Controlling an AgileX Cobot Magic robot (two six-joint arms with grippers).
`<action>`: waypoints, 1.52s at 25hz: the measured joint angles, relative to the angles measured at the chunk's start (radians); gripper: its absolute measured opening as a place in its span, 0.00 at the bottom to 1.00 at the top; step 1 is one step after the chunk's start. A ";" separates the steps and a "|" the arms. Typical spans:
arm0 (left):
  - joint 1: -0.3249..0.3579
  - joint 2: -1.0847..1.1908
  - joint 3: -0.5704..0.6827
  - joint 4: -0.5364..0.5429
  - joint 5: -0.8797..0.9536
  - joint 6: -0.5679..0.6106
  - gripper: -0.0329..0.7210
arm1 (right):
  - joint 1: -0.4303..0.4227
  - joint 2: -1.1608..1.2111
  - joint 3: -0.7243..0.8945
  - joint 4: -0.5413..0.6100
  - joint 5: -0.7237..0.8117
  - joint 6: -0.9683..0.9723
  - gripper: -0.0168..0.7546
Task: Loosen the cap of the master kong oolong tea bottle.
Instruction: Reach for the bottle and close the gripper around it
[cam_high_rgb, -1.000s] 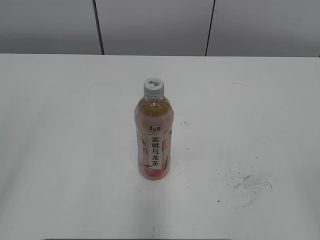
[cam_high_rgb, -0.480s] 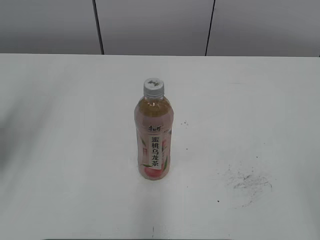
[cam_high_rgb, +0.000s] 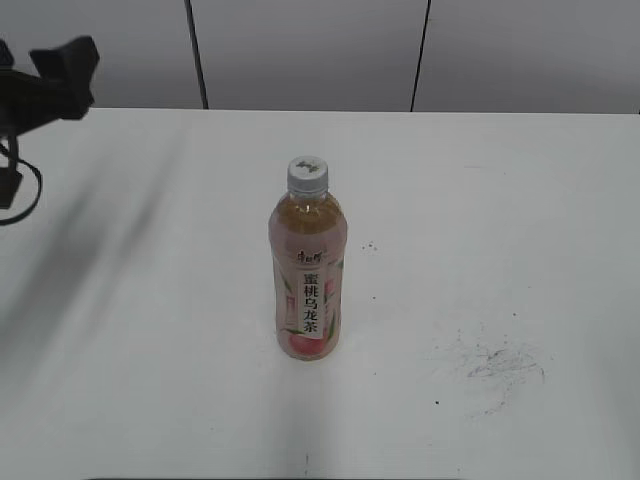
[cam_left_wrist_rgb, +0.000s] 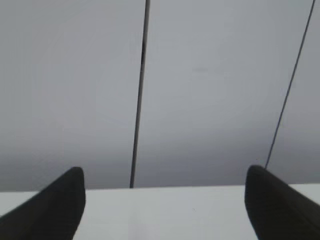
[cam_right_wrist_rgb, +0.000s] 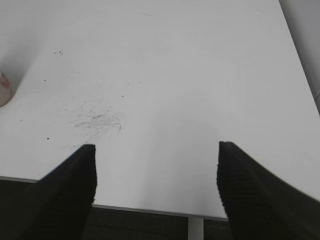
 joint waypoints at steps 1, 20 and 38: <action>0.000 0.032 0.000 0.015 -0.005 -0.028 0.82 | 0.000 0.000 0.000 0.000 0.000 0.000 0.75; 0.000 0.186 0.247 0.303 -0.241 -0.229 0.82 | 0.000 0.000 0.000 0.001 0.000 0.000 0.75; -0.083 0.186 0.286 0.689 -0.250 -0.147 0.82 | 0.000 0.000 0.000 0.001 0.000 0.000 0.75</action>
